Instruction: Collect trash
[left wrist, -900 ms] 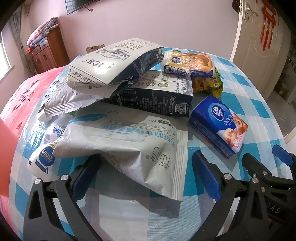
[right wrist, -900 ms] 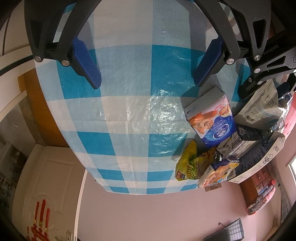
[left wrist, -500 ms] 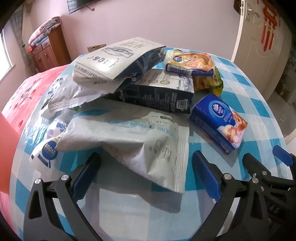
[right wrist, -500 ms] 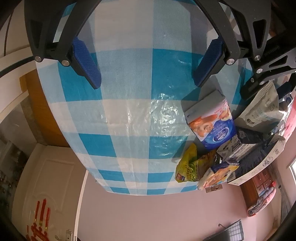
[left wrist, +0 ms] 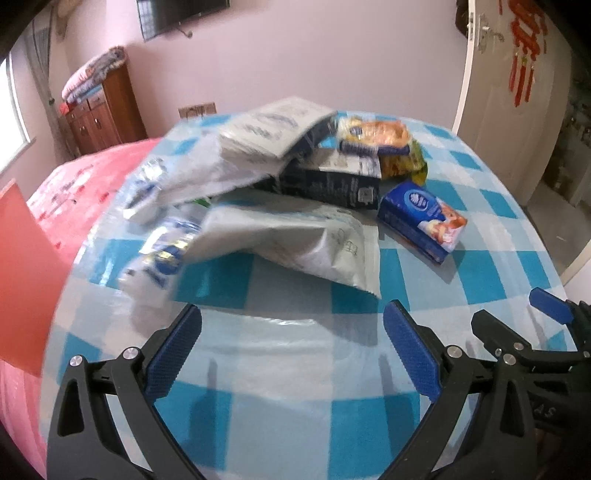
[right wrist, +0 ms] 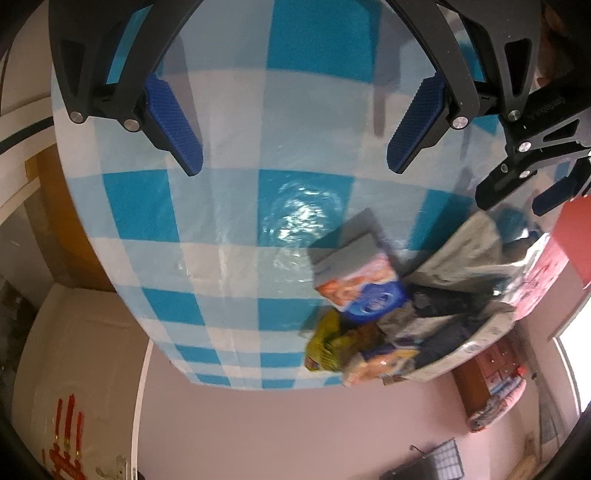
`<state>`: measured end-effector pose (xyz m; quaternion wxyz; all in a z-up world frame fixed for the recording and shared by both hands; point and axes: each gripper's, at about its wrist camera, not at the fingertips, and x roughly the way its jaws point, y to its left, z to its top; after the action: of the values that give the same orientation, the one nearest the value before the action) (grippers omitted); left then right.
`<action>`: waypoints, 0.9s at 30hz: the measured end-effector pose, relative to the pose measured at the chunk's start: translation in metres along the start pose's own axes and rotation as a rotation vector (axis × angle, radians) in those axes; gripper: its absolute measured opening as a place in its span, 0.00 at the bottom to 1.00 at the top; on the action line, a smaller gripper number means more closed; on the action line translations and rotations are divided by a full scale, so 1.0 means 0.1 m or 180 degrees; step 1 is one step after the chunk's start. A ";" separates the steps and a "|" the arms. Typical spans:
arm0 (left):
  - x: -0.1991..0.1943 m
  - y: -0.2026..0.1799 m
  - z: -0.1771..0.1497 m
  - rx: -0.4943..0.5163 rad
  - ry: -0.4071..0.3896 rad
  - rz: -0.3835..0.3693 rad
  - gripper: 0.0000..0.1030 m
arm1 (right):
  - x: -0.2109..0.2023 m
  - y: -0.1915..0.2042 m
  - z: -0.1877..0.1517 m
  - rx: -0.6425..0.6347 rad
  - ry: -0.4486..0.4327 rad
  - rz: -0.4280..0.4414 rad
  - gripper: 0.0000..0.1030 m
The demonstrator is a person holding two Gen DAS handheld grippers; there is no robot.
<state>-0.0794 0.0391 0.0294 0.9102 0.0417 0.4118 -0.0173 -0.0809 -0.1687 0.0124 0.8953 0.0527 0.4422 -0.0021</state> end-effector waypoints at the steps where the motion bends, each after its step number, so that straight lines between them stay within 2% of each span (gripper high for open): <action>1: -0.09 0.04 -0.01 0.0019 -0.0057 0.0011 0.96 | -0.06 0.04 -0.01 -0.0038 -0.0040 -0.0016 0.96; 10: -0.50 0.16 0.04 0.0068 -0.0405 0.0063 0.96 | -0.58 0.32 0.06 -0.0133 -0.0394 0.0031 0.96; 18: -0.84 0.32 -0.03 0.0095 -0.0693 0.0089 0.96 | -1.06 0.49 0.08 -0.0204 -0.0740 -0.0080 0.96; 27: -1.08 0.49 -0.06 -0.0005 -0.0872 0.0100 0.96 | -1.37 0.59 0.05 -0.0253 -0.0900 -0.0199 0.96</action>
<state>-0.1517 0.0886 0.1095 0.9580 0.0447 0.2830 -0.0083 -0.1571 -0.1167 0.1291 0.9496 0.0026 0.3129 -0.0198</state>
